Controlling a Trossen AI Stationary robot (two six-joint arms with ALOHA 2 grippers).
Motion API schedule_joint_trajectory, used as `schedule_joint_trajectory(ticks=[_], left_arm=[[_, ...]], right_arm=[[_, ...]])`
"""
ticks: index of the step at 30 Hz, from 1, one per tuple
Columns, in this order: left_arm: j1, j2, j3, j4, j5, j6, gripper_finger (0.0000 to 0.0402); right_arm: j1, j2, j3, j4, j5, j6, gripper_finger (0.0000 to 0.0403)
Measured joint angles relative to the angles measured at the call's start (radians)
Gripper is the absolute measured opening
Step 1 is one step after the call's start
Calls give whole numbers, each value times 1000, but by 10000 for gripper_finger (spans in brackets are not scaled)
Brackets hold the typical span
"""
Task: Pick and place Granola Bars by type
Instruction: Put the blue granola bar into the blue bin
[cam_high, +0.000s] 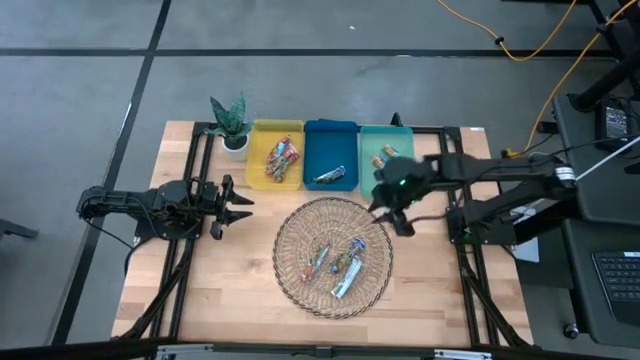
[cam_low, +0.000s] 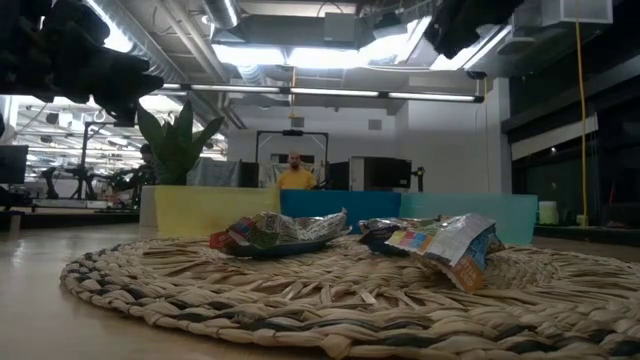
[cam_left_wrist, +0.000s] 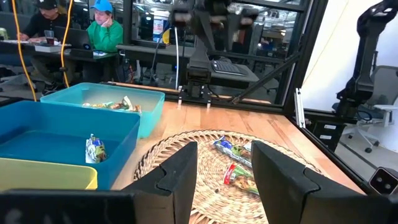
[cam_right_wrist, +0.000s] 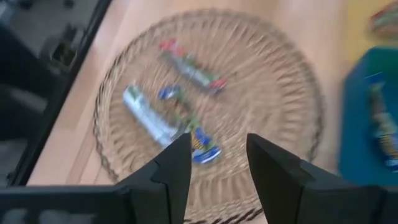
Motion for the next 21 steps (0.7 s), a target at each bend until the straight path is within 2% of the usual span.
schedule_joint_trajectory(ticks=[7, 17, 21], left_arm=[[0, 0, 0, 0, 0, 0, 143], [0, 0, 0, 0, 0, 0, 143], [0, 0, 0, 0, 0, 0, 143]], right_arm=[[53, 176, 0, -31, 2, 80, 157], [124, 372, 0, 46, -8, 46, 157], [150, 423, 0, 82, -37, 41, 181]])
